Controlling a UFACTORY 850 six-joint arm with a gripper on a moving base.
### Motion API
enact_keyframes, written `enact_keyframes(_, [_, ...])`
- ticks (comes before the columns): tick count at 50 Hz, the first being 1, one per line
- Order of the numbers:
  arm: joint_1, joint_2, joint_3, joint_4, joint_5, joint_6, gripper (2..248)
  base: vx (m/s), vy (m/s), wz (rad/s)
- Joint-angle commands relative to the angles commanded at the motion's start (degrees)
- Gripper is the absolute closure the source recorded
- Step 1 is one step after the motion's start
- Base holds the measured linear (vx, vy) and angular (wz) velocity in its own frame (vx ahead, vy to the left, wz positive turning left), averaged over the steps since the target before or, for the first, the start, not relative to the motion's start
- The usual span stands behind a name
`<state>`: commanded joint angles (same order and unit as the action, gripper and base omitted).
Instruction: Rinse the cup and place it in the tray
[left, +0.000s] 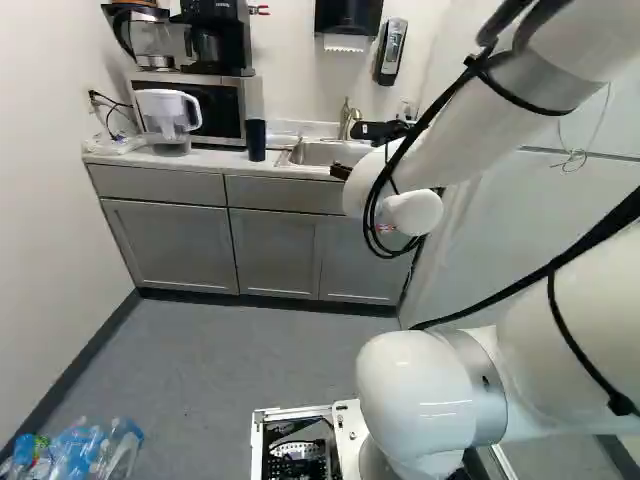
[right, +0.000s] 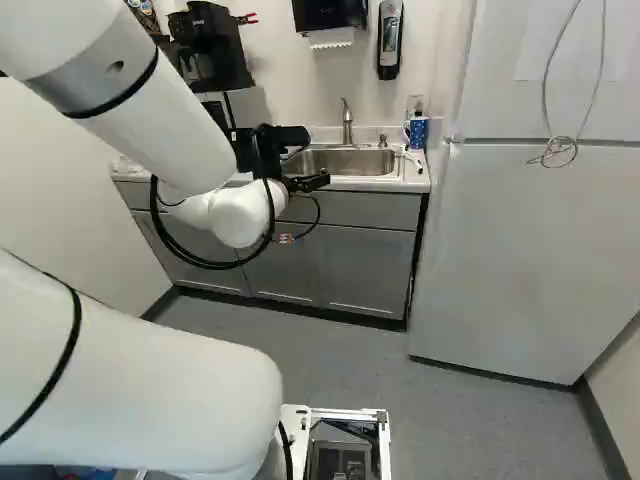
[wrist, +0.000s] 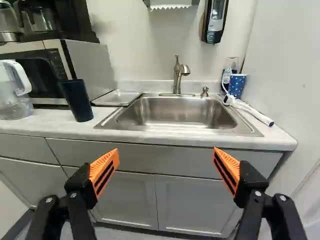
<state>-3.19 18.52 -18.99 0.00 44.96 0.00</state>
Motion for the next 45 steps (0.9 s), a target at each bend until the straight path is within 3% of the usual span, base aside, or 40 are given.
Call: enact_keyframes(45, [-1.1,-0.2,-5.9,0.0,-2.6,0.0,3,0.0,0.0,0.0])
